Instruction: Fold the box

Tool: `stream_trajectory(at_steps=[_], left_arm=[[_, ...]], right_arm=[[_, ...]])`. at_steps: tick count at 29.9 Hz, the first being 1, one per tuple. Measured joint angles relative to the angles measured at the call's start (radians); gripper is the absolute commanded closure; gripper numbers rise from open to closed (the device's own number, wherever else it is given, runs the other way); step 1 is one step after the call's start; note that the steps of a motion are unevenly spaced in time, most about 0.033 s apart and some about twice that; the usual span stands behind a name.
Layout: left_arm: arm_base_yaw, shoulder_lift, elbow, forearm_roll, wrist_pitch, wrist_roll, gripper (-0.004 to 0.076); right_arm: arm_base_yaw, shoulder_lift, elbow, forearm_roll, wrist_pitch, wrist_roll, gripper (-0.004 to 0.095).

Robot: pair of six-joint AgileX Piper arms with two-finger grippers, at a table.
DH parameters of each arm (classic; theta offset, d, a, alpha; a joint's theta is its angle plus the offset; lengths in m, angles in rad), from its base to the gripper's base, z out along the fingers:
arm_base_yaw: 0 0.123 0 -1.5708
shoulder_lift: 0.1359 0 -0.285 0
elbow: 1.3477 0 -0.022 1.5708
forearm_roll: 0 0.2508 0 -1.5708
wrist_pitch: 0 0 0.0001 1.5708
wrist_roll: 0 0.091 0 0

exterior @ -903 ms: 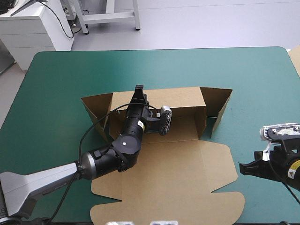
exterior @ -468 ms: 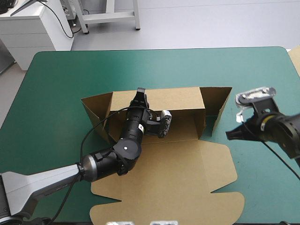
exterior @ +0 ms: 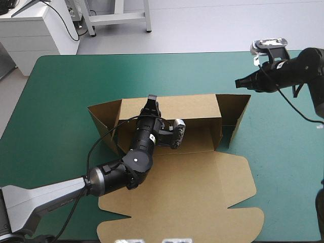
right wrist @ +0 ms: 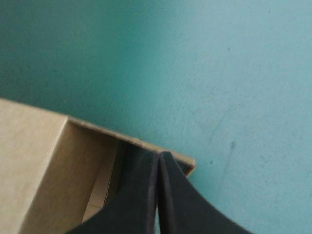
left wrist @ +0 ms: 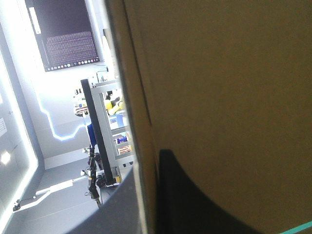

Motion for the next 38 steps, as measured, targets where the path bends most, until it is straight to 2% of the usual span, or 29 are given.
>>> stream_trajectory(at_steps=[6,13,32,38], left_arm=[[0.000,0.000,0.000,0.000,0.000,0.000,0.0731],[0.000,0.001,0.000,-0.003,0.003,0.000,0.0731],[-0.006,0.030,0.000,0.016,0.048,0.000,0.0731],[-0.006,0.030,0.000,0.015,0.053,0.000,0.0731]], right_arm=[[-0.028,0.174,-0.124,0.029,0.005,-0.002,0.0928],[-0.028,0.303,-0.151,0.089,0.067,-0.039,0.0928],[-0.028,0.122,0.090,0.106,0.051,-0.098,0.0929],[-0.029,0.053,0.245,0.109,0.037,-0.148,0.0929]])
